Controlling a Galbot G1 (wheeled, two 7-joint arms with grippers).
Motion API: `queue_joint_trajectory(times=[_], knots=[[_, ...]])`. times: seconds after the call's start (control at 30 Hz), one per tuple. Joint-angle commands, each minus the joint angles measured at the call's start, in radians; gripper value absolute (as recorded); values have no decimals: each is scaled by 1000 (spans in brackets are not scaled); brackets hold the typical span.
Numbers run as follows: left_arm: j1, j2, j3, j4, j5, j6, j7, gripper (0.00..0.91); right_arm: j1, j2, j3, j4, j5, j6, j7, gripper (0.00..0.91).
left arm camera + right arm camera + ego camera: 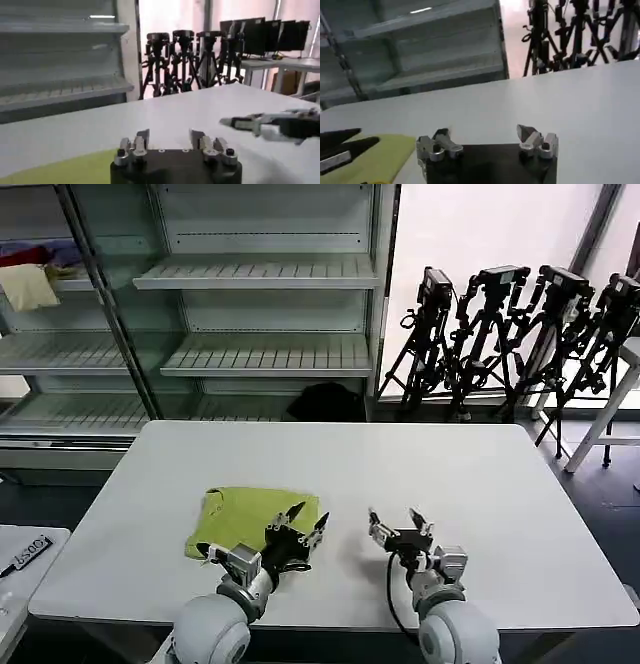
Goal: Fold and organize the clothes.
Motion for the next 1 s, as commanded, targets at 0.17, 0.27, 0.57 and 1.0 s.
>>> queue_joint_trajectory(times=[0.17,0.27,0.57,1.0], knots=[[64,52,-295,-137,-118,5,-10,907,56,29,-220,-110,204,-9,114,907],[99,42,-362,-154,-124,10,-7,907,72,43,-242,-148,222,-9,131,907],[167,-2,-394,-185,-118,5,3,907,106,74,-274,-205,239,-11,156,625],[193,-21,-385,-185,-113,-19,0,907,123,84,-278,-210,247,-11,192,0]])
